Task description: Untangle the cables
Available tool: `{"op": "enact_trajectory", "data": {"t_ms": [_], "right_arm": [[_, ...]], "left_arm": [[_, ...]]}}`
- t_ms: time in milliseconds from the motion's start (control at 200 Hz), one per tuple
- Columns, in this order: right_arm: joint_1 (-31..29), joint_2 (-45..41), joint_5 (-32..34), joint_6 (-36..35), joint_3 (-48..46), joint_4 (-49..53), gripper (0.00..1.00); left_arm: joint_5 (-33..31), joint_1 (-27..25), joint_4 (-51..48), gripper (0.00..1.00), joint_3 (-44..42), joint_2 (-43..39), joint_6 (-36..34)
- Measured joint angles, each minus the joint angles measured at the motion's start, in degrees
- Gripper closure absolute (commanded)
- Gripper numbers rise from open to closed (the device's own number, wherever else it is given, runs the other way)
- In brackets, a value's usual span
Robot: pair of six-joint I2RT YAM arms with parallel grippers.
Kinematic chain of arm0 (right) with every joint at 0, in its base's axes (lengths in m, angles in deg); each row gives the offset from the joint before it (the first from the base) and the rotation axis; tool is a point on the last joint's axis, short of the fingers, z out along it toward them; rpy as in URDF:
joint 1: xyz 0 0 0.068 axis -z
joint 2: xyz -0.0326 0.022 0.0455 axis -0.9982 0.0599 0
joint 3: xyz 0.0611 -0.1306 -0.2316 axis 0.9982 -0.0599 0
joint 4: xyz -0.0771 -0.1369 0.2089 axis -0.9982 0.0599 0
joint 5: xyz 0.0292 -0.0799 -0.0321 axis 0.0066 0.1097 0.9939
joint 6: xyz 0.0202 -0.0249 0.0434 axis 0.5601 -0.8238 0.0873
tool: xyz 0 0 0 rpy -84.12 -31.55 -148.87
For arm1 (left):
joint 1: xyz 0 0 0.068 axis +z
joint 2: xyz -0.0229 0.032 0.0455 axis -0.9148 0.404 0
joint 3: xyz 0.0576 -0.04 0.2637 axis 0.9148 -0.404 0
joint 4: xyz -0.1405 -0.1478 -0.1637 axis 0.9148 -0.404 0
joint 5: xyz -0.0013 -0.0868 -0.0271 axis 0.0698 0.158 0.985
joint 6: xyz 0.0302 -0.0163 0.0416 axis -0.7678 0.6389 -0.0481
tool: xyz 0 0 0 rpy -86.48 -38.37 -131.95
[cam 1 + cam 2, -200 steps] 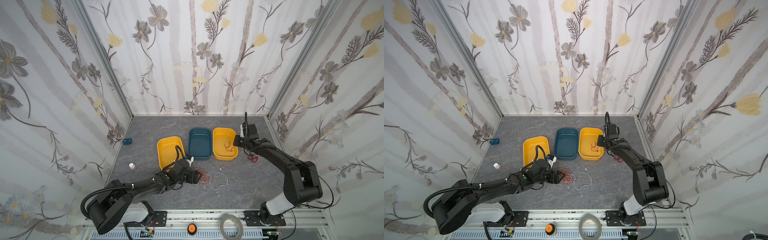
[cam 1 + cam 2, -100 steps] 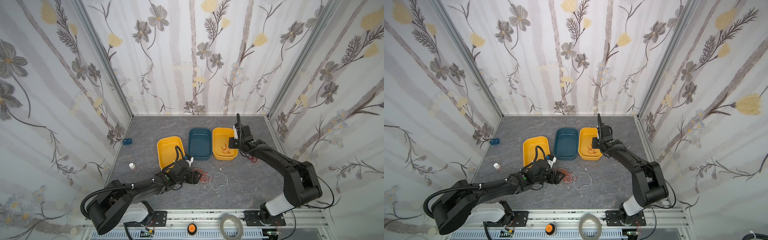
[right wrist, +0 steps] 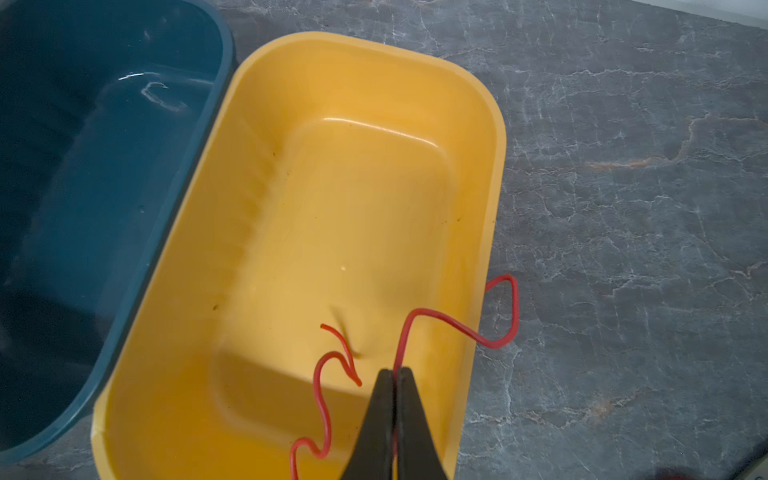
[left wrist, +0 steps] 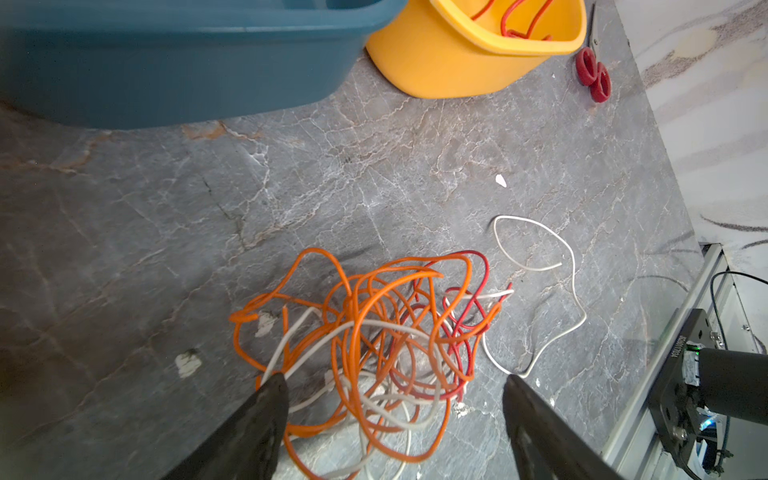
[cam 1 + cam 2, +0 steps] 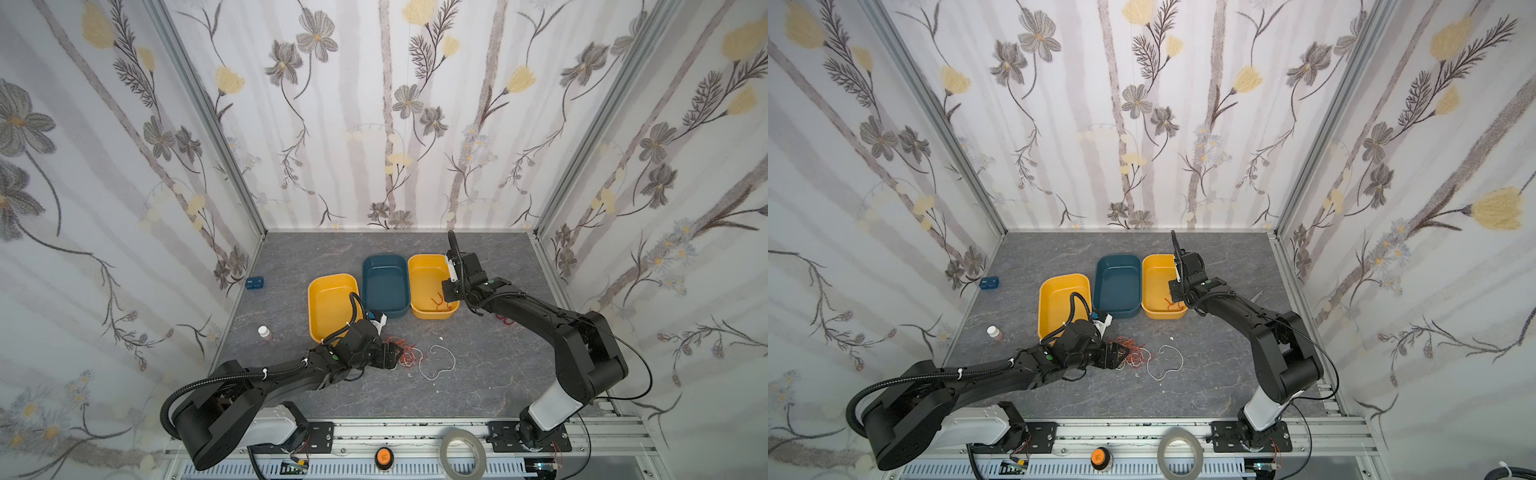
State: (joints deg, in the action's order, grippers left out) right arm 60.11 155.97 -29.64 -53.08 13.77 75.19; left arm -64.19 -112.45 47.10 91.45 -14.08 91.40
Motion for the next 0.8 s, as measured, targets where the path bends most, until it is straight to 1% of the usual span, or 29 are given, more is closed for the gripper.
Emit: {"op": "enact_trajectory", "data": {"t_ms": [195, 390, 505, 600, 709, 799], "right_arm": [[3.19, -0.22, 3.04, 4.11, -1.03, 0.5, 0.98], [2.99, -3.52, 4.96, 4.96, -2.82, 0.11, 0.97], [2.19, -6.32, 6.14, 3.87, -3.98, -1.97, 0.97], [0.37, -7.41, 6.67, 1.92, -4.7, -3.63, 0.97], [-1.79, -7.96, 6.29, -0.68, -5.29, -5.95, 0.97], [-2.19, -7.41, 4.98, -1.7, -5.31, -7.1, 0.97]], "left_arm": [[-0.02, 0.0, 0.0, 0.18, 0.0, -0.33, 0.0], [-0.02, 0.0, 0.02, 0.18, 0.0, -0.31, 0.15], [-0.02, 0.0, 0.02, 0.18, 0.0, -0.31, 0.15], [-0.02, 0.0, 0.02, 0.18, -0.04, -0.24, 0.15], [-0.02, 0.0, 0.02, 0.18, -0.04, 0.0, 0.15], [0.0, 0.0, 0.04, 0.18, -0.04, 0.0, 0.15]]}}
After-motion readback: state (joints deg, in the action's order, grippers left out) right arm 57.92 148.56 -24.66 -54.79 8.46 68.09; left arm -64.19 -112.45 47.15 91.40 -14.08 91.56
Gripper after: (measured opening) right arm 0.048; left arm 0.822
